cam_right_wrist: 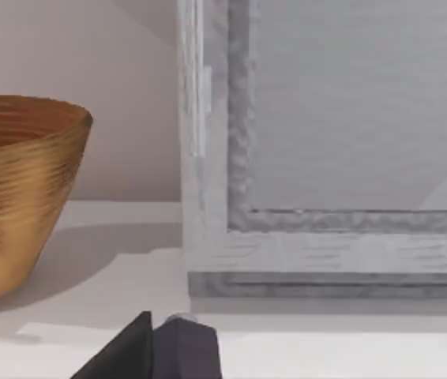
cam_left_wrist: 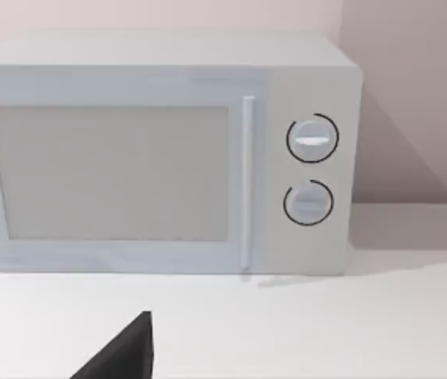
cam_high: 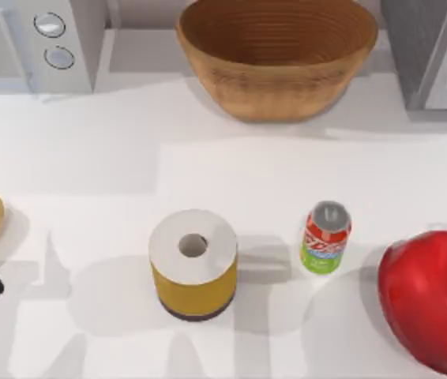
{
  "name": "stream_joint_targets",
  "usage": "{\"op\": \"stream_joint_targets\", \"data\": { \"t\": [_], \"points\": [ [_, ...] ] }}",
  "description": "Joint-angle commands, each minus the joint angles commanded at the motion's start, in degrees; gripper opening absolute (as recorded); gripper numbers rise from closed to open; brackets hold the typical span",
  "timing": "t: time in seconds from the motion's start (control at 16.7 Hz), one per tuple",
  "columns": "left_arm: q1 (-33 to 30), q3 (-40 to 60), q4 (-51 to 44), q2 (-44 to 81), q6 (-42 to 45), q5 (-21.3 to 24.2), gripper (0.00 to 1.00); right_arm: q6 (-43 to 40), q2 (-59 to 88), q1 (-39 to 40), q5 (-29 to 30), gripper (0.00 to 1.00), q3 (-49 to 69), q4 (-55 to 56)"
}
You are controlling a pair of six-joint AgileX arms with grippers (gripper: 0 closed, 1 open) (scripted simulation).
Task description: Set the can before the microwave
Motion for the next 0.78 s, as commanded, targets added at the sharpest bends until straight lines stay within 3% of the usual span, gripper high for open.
{"op": "stream_joint_targets", "data": {
  "t": [0.36,0.78],
  "points": [
    [-2.8,5.8,-4.3,5.8,-0.2,0.1,1.00,0.0,0.0,0.0,0.0,1.00,0.0,0.0],
    [-15.4,36.8,-23.9,37.7,-1.4,-0.1,1.00,0.0,0.0,0.0,0.0,1.00,0.0,0.0]
  ]
}}
